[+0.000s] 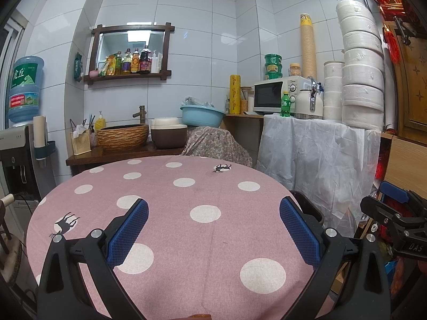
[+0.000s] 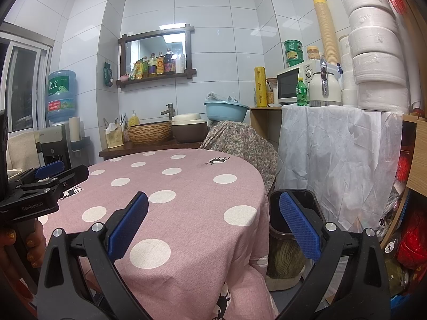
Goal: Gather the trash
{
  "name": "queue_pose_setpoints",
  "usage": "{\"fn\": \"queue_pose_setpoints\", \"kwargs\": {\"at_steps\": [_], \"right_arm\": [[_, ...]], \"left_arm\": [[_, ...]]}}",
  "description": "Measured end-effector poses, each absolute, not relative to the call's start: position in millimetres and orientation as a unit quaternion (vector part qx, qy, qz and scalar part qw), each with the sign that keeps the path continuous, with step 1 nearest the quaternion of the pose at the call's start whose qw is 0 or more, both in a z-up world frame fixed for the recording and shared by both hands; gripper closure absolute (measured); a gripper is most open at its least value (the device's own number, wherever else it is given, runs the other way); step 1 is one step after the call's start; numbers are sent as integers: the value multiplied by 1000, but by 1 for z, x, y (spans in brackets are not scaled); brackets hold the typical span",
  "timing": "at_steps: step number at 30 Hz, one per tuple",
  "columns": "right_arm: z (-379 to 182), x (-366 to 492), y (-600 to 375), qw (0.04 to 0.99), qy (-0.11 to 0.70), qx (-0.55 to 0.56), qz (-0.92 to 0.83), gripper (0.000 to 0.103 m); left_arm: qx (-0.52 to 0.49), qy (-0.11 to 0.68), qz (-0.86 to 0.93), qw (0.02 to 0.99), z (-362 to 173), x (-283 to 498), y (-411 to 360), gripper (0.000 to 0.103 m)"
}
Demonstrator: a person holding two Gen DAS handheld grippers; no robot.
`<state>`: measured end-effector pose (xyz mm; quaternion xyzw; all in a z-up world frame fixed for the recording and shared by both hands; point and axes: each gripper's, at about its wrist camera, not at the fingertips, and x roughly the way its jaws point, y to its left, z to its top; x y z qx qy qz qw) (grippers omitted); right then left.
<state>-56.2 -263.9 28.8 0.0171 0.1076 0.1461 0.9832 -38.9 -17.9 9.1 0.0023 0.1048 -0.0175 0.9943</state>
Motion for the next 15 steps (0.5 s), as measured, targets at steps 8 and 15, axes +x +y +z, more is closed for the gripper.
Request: {"fn": "queue_pose_setpoints", "kwargs": {"at_steps": [8,15], "right_arm": [[29,-57,-263,983,108,17,146,6],[29,-56,-264,983,108,18,146,6]], "left_arm": [[1,101,-19,995,8,-40,-20,5],[-4,106,-13,994,7,-40,-26,5]]}}
